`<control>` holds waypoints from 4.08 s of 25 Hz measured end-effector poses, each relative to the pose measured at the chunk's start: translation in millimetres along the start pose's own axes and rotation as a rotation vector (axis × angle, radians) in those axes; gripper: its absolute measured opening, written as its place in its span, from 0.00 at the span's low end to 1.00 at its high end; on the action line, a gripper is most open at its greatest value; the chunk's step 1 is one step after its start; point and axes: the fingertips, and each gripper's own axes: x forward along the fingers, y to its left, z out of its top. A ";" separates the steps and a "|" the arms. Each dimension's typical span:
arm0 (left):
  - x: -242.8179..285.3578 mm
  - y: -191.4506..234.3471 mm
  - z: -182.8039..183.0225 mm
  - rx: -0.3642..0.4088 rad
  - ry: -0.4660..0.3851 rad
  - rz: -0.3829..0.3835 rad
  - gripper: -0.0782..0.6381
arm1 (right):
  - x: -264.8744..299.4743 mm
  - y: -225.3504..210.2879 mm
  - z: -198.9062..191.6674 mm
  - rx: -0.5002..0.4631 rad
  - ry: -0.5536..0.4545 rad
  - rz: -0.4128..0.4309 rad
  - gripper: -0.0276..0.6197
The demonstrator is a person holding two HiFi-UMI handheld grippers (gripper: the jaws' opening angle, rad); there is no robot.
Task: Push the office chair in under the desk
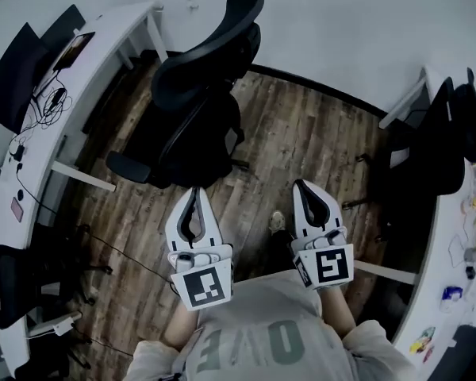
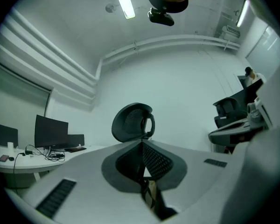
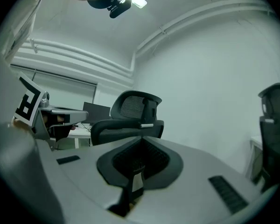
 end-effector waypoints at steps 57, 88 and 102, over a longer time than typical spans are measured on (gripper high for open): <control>134.4 59.3 -79.5 0.771 1.210 0.024 0.35 | 430.8 -98.3 -34.3 -1.754 0.161 1.142 0.29; 206.9 244.6 -123.7 0.761 1.254 0.129 0.24 | 546.5 8.2 -34.4 -1.673 0.103 1.238 0.28; 294.3 427.5 -146.7 0.747 1.287 0.125 0.24 | 721.7 130.1 -32.3 -1.691 0.110 1.253 0.27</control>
